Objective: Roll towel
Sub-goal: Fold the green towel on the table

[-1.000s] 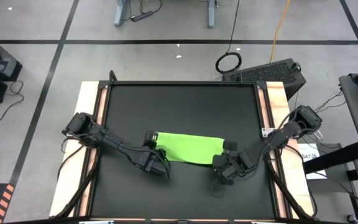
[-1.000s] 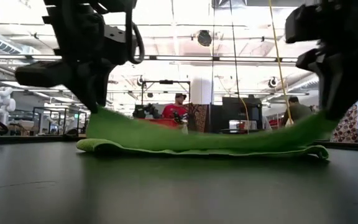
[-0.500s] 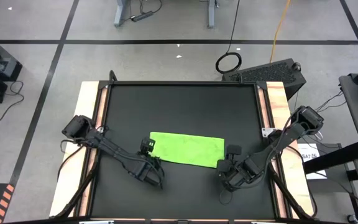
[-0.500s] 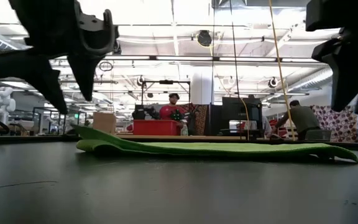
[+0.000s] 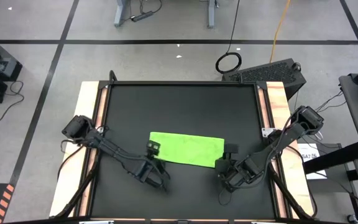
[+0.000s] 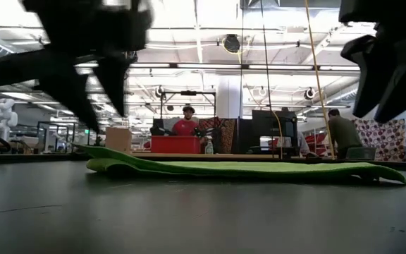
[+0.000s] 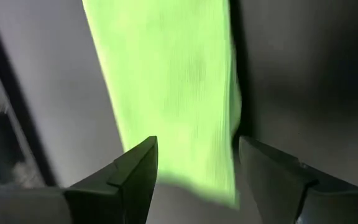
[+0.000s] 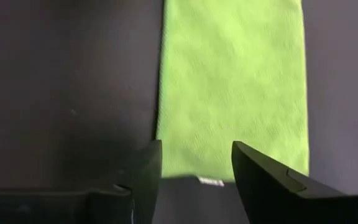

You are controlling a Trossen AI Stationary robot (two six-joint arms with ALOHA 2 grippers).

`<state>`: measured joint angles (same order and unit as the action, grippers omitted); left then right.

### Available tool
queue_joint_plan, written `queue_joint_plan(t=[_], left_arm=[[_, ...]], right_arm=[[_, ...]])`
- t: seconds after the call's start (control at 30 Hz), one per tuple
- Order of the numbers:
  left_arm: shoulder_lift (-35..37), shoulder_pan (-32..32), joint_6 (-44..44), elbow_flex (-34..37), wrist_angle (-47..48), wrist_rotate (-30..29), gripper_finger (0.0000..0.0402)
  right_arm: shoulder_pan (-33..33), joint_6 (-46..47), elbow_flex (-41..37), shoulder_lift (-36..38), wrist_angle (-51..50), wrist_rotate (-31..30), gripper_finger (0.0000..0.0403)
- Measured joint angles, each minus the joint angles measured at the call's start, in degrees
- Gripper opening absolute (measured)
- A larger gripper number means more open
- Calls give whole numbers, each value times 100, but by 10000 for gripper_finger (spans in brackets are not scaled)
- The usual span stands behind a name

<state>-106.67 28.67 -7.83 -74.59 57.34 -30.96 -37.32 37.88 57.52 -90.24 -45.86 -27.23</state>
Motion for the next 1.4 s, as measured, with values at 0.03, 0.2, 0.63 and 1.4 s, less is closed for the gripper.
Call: queue_joint_plan(t=[0.03, 0.2, 0.63, 1.4], left_arm=[[0, -55, 188, 0, -341, -4, 231], [0, -437, 914, 0, -1603, 4, 231], [-56, -2024, 1781, -1, -3653, 990, 231], [-1417, -3502, 2364, -267, -5538, 3823, 231]], right_arm=[[24, -103, 0, 0, 117, 1, 182], [133, -457, 4, 0, 621, 14, 178], [364, 1025, -447, 0, 866, -7, 178], [261, 3730, -1411, -37, 1888, 39, 178]])
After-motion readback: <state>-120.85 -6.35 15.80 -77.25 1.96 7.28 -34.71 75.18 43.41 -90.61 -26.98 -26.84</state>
